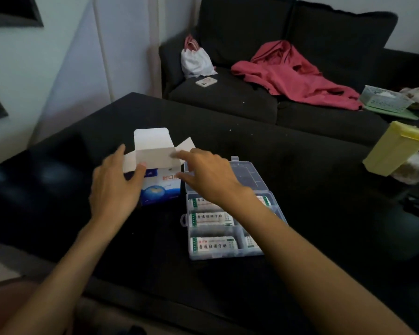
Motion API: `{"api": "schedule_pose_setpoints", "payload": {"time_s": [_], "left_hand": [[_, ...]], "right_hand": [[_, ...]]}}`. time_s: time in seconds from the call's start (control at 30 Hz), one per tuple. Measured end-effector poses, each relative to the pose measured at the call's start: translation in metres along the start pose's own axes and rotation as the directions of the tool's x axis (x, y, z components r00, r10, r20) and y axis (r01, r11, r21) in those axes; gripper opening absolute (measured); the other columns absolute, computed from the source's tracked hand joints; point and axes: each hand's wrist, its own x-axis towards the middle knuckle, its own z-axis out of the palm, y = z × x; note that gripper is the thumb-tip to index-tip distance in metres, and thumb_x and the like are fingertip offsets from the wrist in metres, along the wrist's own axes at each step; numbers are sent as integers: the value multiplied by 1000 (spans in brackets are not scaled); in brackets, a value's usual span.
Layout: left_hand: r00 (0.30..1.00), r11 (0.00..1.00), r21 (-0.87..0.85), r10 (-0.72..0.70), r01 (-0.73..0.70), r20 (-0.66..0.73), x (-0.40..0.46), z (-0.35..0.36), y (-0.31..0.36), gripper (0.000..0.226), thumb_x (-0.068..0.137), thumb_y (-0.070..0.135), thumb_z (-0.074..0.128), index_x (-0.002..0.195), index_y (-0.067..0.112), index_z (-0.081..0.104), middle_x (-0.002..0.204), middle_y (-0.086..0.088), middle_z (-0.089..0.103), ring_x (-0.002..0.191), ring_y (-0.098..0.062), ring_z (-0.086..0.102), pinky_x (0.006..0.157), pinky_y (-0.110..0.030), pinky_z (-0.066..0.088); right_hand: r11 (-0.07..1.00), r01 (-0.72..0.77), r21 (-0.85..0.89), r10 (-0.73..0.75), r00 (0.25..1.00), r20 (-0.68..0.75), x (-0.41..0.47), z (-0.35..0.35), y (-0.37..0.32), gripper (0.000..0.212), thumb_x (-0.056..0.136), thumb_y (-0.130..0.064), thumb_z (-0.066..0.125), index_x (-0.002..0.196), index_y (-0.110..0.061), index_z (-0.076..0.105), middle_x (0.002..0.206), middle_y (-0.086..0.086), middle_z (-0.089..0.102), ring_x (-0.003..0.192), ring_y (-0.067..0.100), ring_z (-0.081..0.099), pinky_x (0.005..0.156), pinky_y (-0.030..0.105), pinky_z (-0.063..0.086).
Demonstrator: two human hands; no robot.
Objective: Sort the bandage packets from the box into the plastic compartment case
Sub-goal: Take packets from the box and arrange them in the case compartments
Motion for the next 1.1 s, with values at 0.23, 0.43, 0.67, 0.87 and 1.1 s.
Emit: {"api": "schedule_pose_setpoints", "payload": {"time_s": [0.23, 0.43, 0.67, 0.87, 1.1], "left_hand": [[995, 984, -173, -38, 53, 87, 3, 7, 0, 54, 79, 48, 65, 127, 24, 57, 112, 0, 60, 96, -19, 60, 86, -36, 47], [988, 988, -131, 99, -84, 118, -5, 4, 0, 40, 82, 60, 57, 94, 24, 72, 94, 8, 55, 92, -18, 56, 73, -33, 44], [976, 978, -118, 184, -170, 116, -1, 5, -5, 46, 89, 54, 44, 89, 16, 71, 94, 4, 61, 88, -20, 58, 62, -30, 37], [979, 984, -140, 131, -109, 155, 6, 1, -9, 40, 90, 56, 45, 92, 26, 72, 91, 3, 63, 85, -22, 60, 75, -39, 47], [984, 967, -239, 124, -90, 130, 6, -6, -10, 31, 84, 51, 61, 97, 27, 74, 90, 15, 67, 90, -10, 62, 82, -36, 50]], "right_hand": [[987, 144, -64, -152, 978, -146, -28, 5, 18, 16, 81, -26, 72, 95, -18, 73, 85, 2, 67, 71, 15, 61, 54, 18, 41], [989, 130, -71, -141, 976, -167, -59, 17, 27, 18, 84, -30, 68, 100, -22, 72, 83, 1, 72, 67, 18, 67, 47, 25, 49], [989, 145, 17, -141, 979, -148, -46, 2, 2, 24, 91, -29, 55, 104, -17, 70, 93, 3, 71, 70, 21, 67, 53, 37, 56], [959, 240, -152, -250, 967, -52, -11, -13, -32, 24, 92, -21, 57, 115, -19, 63, 111, 4, 67, 87, 22, 65, 69, 30, 49], [979, 196, -47, -186, 970, 159, -17, -6, -29, 29, 91, -14, 59, 119, -15, 63, 125, 6, 61, 108, 21, 60, 90, 31, 51]]}}
